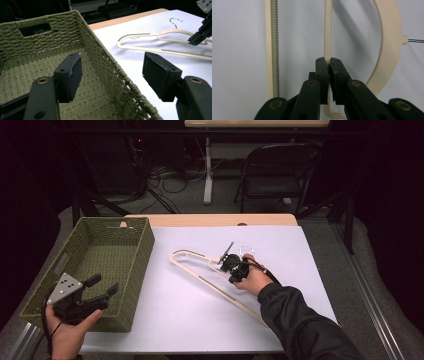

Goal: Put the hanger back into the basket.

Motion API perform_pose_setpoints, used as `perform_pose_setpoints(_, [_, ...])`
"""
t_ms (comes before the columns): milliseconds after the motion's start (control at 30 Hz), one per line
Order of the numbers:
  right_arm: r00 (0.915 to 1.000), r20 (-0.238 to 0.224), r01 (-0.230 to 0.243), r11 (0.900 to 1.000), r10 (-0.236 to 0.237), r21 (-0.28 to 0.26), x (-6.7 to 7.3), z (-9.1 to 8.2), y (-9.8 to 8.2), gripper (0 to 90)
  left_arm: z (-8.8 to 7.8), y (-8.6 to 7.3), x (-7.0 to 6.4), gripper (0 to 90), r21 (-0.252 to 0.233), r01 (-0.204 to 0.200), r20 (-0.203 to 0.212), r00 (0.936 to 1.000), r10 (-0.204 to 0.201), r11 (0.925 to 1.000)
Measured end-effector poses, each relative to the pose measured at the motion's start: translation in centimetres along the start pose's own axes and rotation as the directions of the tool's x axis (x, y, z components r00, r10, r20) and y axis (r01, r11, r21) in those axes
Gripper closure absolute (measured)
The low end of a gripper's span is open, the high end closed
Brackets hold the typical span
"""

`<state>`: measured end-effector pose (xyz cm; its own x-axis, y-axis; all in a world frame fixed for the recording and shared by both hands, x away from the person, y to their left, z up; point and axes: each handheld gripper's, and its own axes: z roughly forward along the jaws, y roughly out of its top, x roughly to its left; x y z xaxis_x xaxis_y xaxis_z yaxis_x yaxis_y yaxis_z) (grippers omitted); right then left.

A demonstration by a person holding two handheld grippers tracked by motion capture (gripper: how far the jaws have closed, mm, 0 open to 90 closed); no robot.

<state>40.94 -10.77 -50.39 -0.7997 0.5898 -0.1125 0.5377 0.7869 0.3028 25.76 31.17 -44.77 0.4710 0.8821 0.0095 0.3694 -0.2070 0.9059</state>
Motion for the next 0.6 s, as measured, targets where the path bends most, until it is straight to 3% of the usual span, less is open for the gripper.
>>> perform_pose_setpoints(67, [0.9984,0.015,0.055,0.998,-0.055,-0.02,0.4,-0.3,-0.6,85.4,0.1,0.2,-0.4,32.5,0.002,-0.012,0.01,0.9999,0.012,0.9999])
perform_pose_setpoints(167, [0.9895,0.049,0.138,0.99,-0.136,-0.03,1.2,-1.0,-1.5,85.4,0.2,0.5,-1.0,32.4,0.003,-0.029,0.029,0.9992,0.028,0.9996])
perform_pose_setpoints(267, [0.9827,0.068,0.177,0.981,-0.172,-0.076,2.0,-1.6,-2.3,85.4,0.6,0.8,-2.0,32.4,0.007,-0.048,0.059,0.9971,0.048,0.9988])
perform_pose_setpoints(367, [0.9775,0.059,0.207,0.975,-0.203,-0.079,2.4,-2.2,-2.9,85.4,0.9,1.1,-2.9,32.4,0.011,-0.065,0.084,0.9944,0.064,0.9978])
perform_pose_setpoints(500, [0.9638,0.069,0.263,0.961,-0.258,-0.088,2.8,-2.8,-3.8,85.3,1.6,1.4,-4.4,31.7,0.016,-0.088,0.11,0.9902,0.086,0.996])
perform_pose_setpoints(600, [0.9542,0.062,0.298,0.949,-0.293,-0.102,2.7,-2.9,-4.5,85.3,2.6,1.4,-6.2,30.7,0.038,-0.114,0.157,0.9818,0.106,0.9928])
